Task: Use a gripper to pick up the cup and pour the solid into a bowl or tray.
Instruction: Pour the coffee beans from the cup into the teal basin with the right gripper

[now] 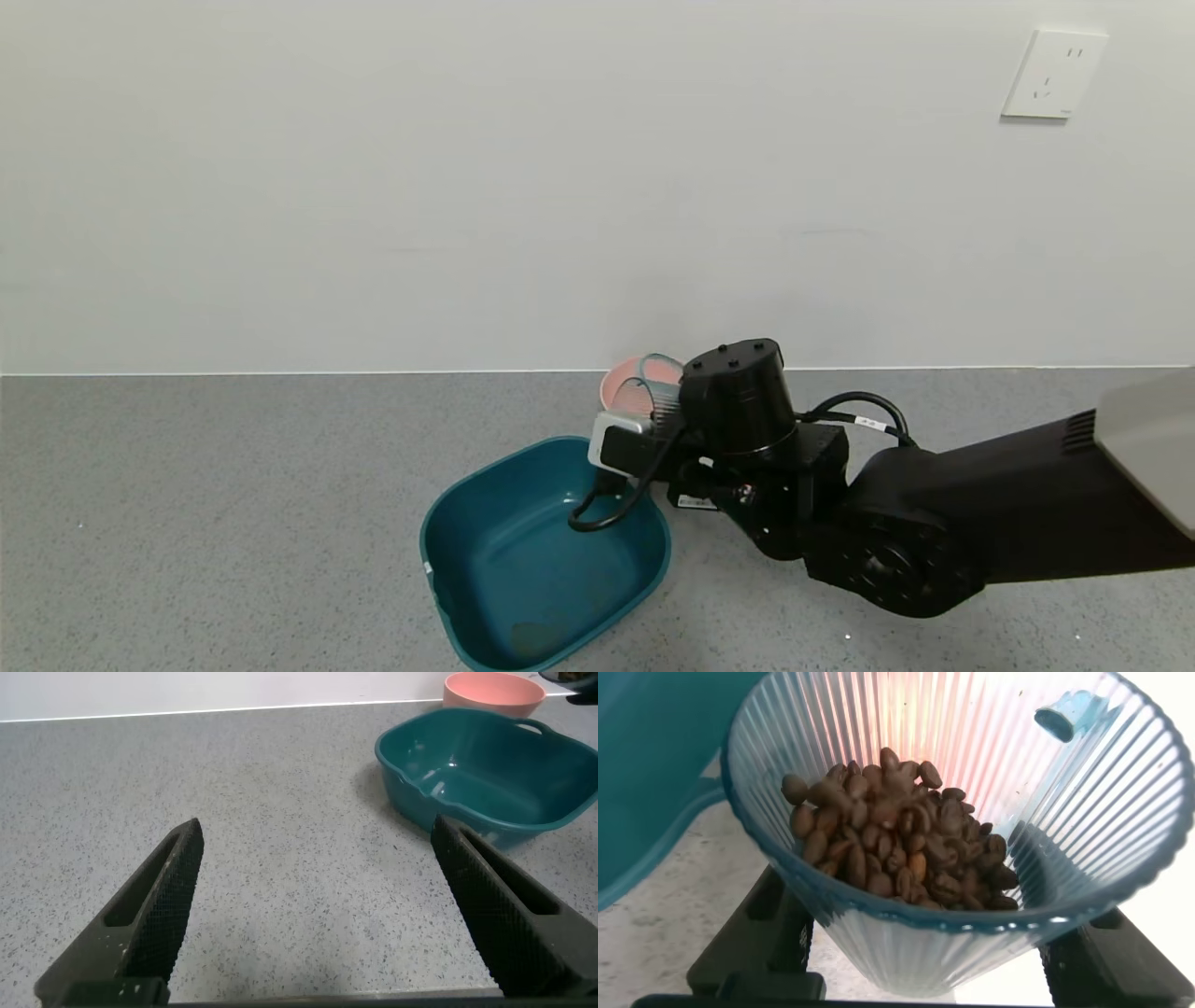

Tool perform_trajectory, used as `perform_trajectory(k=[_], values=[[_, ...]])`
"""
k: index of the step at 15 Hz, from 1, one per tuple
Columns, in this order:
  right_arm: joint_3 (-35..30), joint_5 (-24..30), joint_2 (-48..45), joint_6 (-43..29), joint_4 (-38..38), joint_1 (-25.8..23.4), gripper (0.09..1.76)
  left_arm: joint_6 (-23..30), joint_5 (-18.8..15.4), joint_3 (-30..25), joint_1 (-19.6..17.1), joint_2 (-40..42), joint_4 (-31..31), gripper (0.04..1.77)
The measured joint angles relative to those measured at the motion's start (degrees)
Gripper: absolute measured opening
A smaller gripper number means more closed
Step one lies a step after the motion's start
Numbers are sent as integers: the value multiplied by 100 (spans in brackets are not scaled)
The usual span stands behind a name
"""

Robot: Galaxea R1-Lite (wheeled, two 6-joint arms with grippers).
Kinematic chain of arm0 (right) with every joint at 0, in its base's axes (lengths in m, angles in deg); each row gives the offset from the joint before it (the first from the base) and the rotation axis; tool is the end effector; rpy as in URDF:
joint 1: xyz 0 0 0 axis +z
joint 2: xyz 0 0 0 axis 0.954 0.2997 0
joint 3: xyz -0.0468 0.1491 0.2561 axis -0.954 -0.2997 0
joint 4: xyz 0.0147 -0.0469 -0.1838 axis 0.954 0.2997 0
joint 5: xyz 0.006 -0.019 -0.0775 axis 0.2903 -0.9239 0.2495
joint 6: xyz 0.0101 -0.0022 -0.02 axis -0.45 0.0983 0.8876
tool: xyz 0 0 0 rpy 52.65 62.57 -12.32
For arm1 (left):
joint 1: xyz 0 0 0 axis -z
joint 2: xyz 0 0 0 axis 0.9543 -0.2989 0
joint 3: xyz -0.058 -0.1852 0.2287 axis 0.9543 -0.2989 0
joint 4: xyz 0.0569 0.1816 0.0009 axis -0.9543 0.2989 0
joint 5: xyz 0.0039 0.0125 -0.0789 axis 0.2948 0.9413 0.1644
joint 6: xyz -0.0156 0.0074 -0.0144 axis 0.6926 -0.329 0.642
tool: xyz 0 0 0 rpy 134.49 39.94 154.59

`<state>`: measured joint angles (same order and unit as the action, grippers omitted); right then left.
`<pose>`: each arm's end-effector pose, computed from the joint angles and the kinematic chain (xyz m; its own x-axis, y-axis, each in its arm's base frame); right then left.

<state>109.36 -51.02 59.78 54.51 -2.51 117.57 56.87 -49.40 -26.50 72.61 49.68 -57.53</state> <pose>0.2945 0.2799 0.1423 0.9015 0.2498 -0.3533 -0.4104 0.2346 -0.8812 -0.0229 0.0000 0.0760 1.0000 -0.0001 0.0030 0.0001 1.0000 0.0000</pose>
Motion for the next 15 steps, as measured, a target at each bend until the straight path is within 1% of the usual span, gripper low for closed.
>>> perform_trajectory(k=[3, 6, 9, 12, 15], values=[[49, -151, 72, 499, -18, 96, 135, 0, 0, 0, 2, 0, 0, 175], [77, -178, 89, 1078, -52, 173, 135, 0, 0, 0, 2, 0, 0, 175], [82, -184, 111, 1301, -52, 236, 135, 0, 0, 0, 0, 0, 0, 175], [82, -357, 122, 1524, -50, 345, 135, 0, 0, 0, 0, 0, 0, 175], [68, -383, 133, 1692, -50, 413, 135, 0, 0, 0, 0, 0, 0, 175]])
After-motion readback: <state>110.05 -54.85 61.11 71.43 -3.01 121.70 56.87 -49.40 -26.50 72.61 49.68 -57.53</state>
